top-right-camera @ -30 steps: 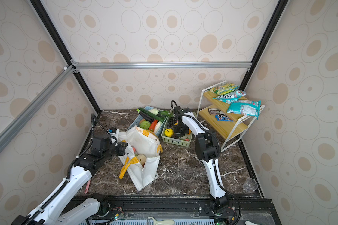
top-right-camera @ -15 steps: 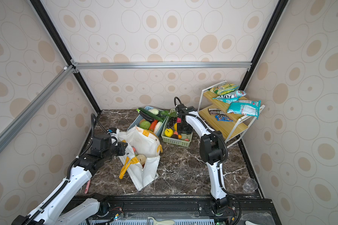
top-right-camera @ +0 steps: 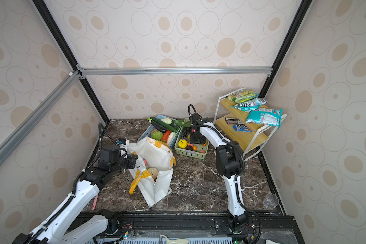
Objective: Place the food into the grocery bag and tie it
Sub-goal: 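Close the right gripper on the small orange fruit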
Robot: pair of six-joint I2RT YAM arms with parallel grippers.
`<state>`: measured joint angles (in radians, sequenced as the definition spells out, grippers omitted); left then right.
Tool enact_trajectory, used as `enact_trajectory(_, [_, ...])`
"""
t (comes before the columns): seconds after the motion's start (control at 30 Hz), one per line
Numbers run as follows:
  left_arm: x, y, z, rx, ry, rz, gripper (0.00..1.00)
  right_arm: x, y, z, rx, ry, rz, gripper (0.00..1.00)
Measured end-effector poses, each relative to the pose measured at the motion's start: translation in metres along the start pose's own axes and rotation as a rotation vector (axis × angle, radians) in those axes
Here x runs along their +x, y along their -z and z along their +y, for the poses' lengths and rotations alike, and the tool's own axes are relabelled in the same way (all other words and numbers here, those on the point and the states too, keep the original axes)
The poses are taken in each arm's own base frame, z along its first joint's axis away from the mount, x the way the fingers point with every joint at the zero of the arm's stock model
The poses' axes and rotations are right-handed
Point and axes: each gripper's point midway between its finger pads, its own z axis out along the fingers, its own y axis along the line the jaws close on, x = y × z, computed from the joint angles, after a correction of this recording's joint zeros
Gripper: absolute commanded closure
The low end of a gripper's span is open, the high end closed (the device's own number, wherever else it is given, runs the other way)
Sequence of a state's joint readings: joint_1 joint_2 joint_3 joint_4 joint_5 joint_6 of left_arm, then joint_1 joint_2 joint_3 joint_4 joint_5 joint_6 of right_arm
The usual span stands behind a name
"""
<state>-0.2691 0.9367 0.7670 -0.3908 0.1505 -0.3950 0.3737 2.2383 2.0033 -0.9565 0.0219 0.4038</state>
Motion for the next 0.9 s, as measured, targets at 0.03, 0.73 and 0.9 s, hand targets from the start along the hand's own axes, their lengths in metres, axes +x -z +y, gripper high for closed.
enact_trajectory(0.03, [0.0,0.0,0.0,0.0,0.0,0.0,1.0,0.0,-0.005,0.0,0.002,0.0,0.005,0.55])
enact_trajectory(0.73, [0.001,0.001,0.001,-0.006,0.001,0.004,1.0,0.015,-0.038,-0.005,0.017,-0.002,0.078,0.68])
enact_trajectory(0.9, [0.001,0.002,0.001,-0.005,0.001,0.003,1.0,0.015,-0.038,-0.004,0.014,-0.001,0.078,0.72])
